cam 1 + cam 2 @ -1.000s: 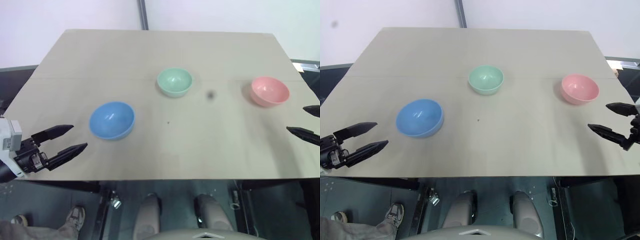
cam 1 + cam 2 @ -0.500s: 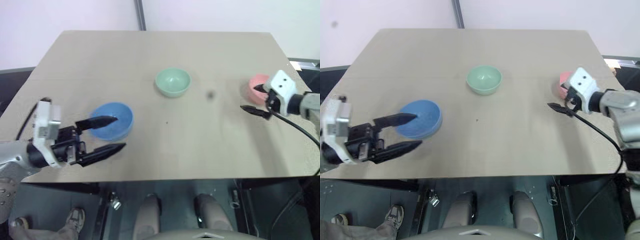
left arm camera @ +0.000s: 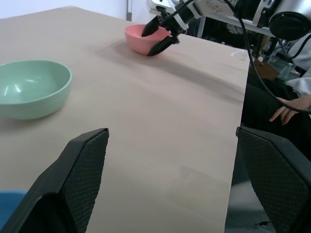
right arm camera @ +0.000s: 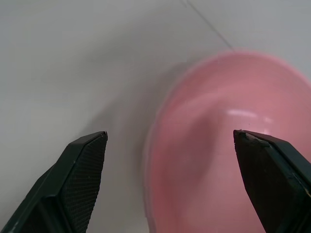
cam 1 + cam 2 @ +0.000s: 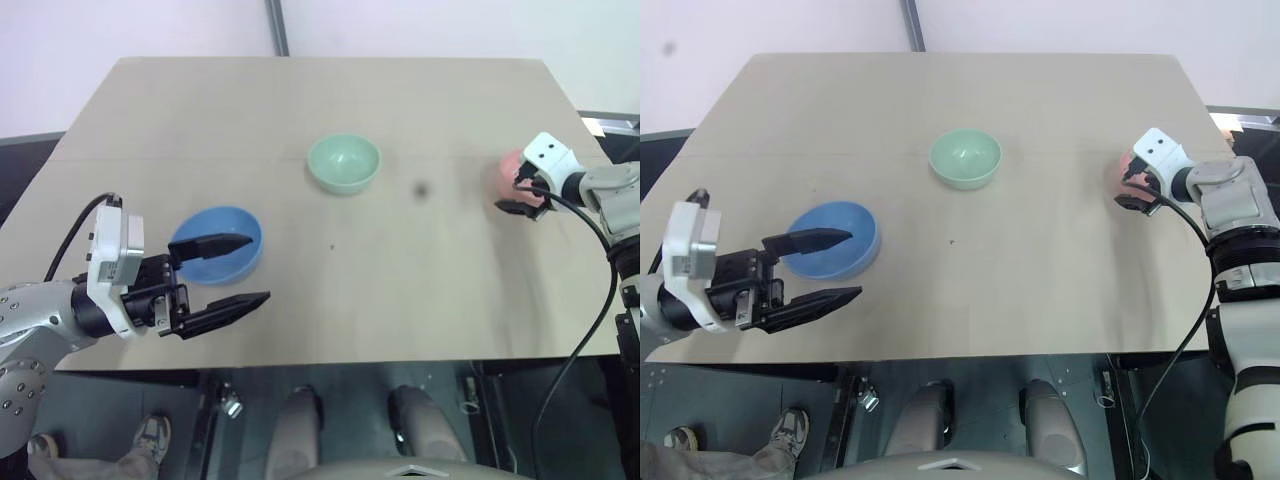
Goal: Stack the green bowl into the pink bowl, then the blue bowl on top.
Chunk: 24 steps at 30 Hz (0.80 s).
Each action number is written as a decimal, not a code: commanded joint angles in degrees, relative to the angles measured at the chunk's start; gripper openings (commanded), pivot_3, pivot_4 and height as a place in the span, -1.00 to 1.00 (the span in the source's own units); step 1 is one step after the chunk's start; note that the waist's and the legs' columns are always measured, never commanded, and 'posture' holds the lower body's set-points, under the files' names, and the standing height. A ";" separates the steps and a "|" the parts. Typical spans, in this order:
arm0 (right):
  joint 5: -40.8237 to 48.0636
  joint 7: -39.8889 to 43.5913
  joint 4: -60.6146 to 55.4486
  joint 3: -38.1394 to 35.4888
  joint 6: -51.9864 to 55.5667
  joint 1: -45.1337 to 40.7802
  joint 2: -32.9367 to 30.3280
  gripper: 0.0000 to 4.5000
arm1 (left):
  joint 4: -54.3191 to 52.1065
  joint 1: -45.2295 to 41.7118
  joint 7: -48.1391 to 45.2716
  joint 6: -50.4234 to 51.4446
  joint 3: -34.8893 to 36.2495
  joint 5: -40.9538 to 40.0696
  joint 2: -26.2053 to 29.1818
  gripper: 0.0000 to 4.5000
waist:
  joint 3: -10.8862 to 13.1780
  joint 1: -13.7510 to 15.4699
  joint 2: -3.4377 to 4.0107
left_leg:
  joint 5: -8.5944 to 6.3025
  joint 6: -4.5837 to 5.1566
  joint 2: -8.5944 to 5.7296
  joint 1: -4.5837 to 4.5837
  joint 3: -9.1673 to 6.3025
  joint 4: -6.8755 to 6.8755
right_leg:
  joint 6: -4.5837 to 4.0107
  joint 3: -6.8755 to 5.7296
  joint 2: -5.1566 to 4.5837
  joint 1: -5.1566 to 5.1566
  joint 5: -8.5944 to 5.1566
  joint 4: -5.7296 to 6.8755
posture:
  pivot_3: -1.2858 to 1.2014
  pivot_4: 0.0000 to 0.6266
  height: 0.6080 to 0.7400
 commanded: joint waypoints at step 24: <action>9.11 7.57 -57.80 7.46 7.18 20.65 12.47 -0.99 | 2.85 10.53 -3.06 -7.20 4.24 6.44 -3.33 1.00 | 0.01 0.14 0.06 | 0.00 -0.01 0.12 0.03 0.02 0.02 | -0.01 0.04 0.10 -0.08 -0.01 0.19 | 0.03 -0.52 1.00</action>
